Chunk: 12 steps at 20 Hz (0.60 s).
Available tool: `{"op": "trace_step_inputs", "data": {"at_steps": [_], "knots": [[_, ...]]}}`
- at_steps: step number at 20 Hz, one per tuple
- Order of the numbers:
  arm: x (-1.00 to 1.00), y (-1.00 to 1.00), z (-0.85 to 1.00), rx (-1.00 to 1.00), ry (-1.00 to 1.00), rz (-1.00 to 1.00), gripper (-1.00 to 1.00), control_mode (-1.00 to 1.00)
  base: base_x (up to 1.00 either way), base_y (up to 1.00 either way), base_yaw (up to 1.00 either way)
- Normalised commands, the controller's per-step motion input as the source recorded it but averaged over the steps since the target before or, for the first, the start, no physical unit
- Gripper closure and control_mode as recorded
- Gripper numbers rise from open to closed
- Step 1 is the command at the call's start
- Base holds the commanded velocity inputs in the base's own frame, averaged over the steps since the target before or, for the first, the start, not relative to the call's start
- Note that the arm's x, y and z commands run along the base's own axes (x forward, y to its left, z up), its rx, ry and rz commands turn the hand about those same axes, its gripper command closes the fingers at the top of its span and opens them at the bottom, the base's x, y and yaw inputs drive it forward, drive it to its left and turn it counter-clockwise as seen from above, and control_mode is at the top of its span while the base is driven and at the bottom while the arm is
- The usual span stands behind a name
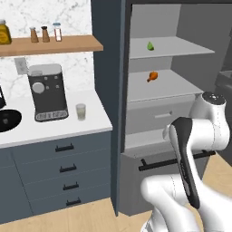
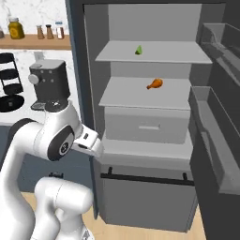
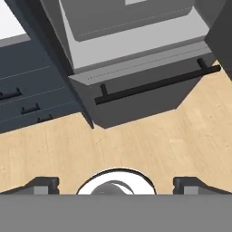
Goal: Grab a lemon wedge from the fridge and one ice cube from the ice bowl, and put them in the glass of lemonade.
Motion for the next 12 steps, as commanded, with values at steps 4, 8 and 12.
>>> {"op": "trace_step_inputs", "data": {"at_steps": [4,8,12], "knots": [[0.00,0.00,0.00,0.00,0.00,0.00,-1.00,1.00,0.00,-0.66,-0.12],[0.00,0.00,0.00,0.00,0.00,0.00,-1.00,1.00,0.03,-0.57,-0.07],[0.00,0.00,0.00,0.00,0.00,0.00,-1.00,1.00,0.38,-0.03,0.00]]}}
